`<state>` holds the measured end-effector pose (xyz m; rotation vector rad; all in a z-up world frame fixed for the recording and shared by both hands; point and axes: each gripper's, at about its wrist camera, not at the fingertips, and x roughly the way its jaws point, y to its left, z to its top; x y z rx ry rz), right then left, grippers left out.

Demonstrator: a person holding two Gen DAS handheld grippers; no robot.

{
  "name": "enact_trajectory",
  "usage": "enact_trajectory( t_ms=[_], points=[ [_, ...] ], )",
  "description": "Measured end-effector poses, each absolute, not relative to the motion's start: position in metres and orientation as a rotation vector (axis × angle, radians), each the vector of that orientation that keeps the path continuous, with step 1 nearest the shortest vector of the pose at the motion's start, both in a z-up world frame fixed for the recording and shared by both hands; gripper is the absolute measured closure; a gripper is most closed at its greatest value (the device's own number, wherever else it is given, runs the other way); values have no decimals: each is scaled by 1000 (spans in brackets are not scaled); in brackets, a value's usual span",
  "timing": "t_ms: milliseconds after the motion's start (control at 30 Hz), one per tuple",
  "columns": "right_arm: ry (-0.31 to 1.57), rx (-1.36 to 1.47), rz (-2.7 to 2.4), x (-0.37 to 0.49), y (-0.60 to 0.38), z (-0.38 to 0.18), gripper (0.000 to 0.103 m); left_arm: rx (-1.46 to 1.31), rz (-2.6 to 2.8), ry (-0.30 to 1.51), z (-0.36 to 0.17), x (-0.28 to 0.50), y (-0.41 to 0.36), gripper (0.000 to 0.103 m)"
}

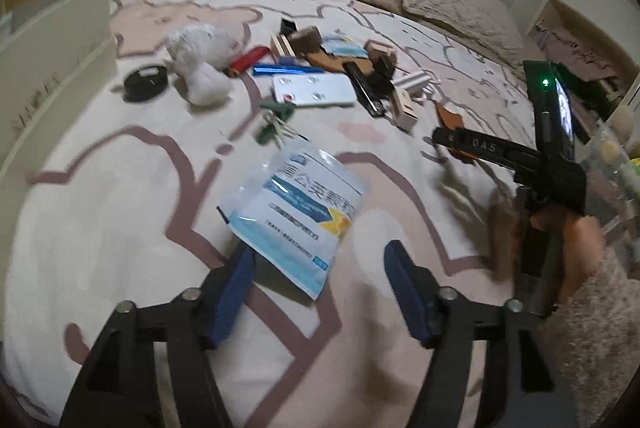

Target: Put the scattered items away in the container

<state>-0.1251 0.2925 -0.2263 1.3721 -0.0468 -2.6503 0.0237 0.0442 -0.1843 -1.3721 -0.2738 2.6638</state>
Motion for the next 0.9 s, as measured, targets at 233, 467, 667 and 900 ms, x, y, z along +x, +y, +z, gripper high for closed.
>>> enact_trajectory(
  t_ms=[233, 467, 667, 900],
  points=[
    [-56, 1352, -2602, -120, 294, -223, 50, -1270, 2789, 46, -171, 17, 51, 28],
    [-27, 1340, -2528, -104, 285, -217, 50, -1242, 2641, 200, -152, -8, 54, 25],
    [20, 1326, -2451, -85, 273, -211, 50, -1324, 2530, 233, -162, -28, 48, 25],
    [55, 1319, -2370, -71, 265, -207, 50, -1370, 2403, 274, -175, -37, 46, 25]
  ],
)
